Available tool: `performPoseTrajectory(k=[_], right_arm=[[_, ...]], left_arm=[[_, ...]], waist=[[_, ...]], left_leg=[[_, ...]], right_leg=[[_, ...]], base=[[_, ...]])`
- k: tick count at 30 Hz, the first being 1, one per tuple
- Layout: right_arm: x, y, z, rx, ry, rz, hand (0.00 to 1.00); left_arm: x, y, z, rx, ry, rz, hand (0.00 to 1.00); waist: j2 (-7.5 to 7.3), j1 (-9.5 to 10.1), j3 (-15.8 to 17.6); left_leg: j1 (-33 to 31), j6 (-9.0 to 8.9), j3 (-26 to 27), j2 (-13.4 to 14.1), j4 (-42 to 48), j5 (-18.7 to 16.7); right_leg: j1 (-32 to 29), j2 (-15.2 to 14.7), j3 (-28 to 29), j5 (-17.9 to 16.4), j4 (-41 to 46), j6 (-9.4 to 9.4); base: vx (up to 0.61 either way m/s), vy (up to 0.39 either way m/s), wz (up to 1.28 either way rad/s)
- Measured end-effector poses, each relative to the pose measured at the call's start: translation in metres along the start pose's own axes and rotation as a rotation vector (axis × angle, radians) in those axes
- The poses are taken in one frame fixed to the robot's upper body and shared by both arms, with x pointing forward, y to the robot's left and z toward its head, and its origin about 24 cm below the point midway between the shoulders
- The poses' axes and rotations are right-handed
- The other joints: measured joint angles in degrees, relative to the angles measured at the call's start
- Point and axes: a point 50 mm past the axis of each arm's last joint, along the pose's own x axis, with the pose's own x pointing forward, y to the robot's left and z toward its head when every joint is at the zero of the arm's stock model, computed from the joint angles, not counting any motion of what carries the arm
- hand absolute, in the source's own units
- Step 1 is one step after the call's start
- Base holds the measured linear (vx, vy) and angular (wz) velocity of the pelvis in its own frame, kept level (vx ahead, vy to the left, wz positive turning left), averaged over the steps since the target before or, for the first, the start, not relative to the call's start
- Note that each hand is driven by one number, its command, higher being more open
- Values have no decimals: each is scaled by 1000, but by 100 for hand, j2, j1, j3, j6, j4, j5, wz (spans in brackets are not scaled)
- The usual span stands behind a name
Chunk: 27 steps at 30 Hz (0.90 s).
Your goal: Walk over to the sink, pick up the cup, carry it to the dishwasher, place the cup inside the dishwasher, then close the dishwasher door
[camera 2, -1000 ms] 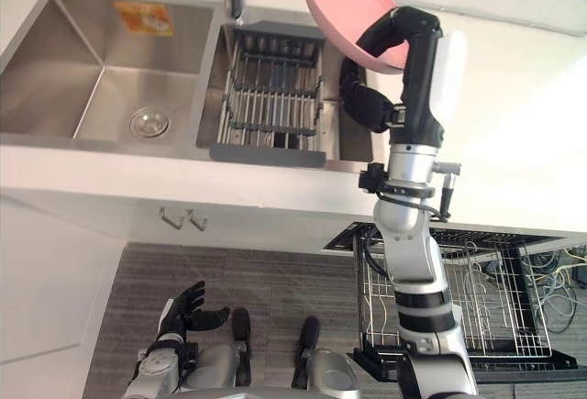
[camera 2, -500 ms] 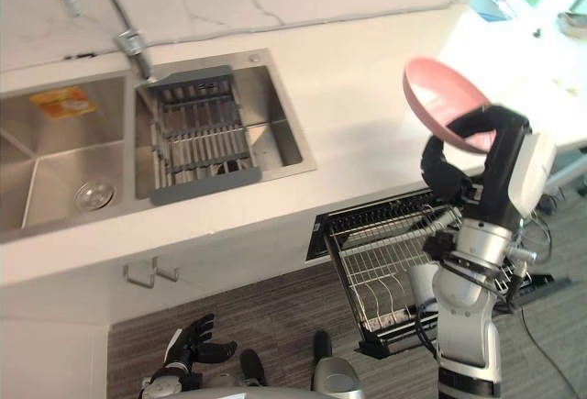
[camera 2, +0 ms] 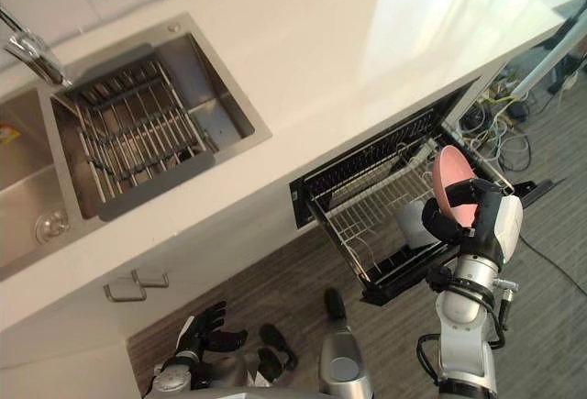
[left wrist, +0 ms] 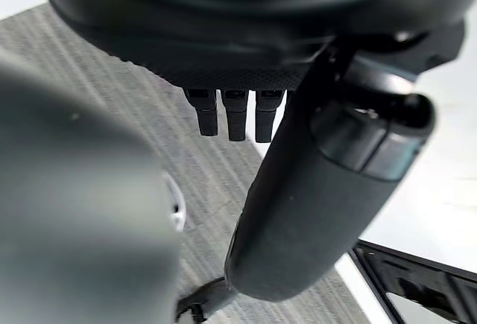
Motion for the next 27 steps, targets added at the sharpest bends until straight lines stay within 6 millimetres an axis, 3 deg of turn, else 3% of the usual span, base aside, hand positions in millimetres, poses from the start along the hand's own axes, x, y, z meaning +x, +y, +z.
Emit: performPoseTrajectory(k=[8,9,16,22,27], right_arm=[[35,13,-3,23,53,12,30],[38,13,-2,33,54,10,90],[47,17,-14,30,139,0,90],[47,14,-1,148,125,-97,90],[38,-6,23,363,21,-204,90]], left_arm=[[10,2,29,-25,-89,13,90],[11,2,32,-25,-100,20,90],[16,3,49,-37,-150,47,90],[20,2,64,-63,-192,56,90],[20,2,70,-78,-208,68,90]], waist=[[77,172,592],[75,195,655],[72,295,747],[73,293,801],[66,290,805]], left_leg=[[-553,89,-158,66,381,-63],[-586,91,-216,65,406,-64],[-802,107,-421,70,463,-71],[-822,107,-402,74,439,-71],[-773,106,-362,105,411,-71]], right_leg=[[-360,-29,-89,120,4,45],[-385,-28,-87,129,4,45],[-573,-2,-102,146,34,51],[-626,2,-99,121,45,30],[-603,27,-111,120,35,25]], base=[[-14,35,5],[0,0,0],[35,13,-1],[40,26,-2],[49,18,-4]])
